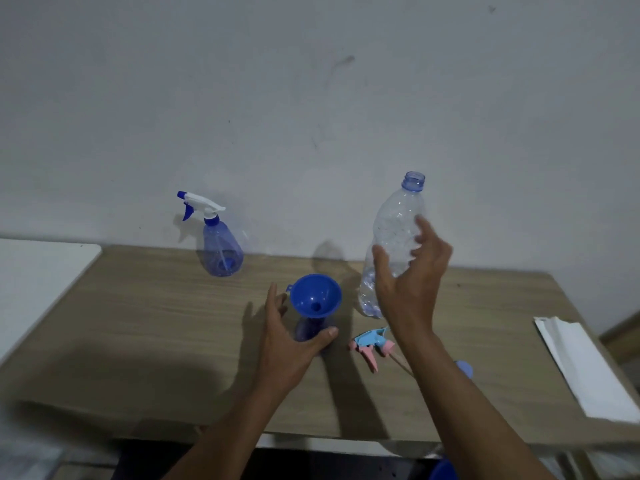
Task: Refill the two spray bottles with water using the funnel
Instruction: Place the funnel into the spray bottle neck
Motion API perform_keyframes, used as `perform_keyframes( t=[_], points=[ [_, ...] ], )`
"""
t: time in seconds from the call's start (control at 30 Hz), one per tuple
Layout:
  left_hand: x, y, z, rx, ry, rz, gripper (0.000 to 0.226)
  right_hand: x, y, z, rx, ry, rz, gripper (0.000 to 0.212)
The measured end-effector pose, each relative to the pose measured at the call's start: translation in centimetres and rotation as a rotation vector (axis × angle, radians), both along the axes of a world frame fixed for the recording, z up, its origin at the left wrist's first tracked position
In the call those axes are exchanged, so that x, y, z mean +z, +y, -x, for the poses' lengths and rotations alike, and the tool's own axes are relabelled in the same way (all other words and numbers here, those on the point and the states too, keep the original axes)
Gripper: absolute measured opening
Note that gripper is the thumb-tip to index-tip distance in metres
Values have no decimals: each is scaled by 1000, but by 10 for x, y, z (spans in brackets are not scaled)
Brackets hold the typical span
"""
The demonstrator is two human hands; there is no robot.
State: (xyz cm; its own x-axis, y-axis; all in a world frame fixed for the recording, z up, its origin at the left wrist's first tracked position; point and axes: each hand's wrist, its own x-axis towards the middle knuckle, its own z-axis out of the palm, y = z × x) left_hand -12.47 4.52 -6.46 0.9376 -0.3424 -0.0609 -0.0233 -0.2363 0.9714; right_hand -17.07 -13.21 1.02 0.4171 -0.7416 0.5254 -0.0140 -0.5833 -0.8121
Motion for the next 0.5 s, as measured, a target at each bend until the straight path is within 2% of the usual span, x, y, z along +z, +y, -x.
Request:
perform_keyframes(
  t=[0.07, 0.17, 0.27, 0.5],
  points=[
    [8, -6, -2, 3, -8, 33, 129, 11, -19, -9, -56, 6, -91, 91],
    [14, -13, -8, -5, -12, 57, 122, 13, -43, -20, 28, 112, -222, 108],
    [11, -16, -13, -23, 2, 51, 112, -1, -54, -27, 160, 181, -184, 104],
    [7, -18, -17, -37, -23, 32, 98, -14, -63, -39, 235, 117, -192, 88]
  ],
)
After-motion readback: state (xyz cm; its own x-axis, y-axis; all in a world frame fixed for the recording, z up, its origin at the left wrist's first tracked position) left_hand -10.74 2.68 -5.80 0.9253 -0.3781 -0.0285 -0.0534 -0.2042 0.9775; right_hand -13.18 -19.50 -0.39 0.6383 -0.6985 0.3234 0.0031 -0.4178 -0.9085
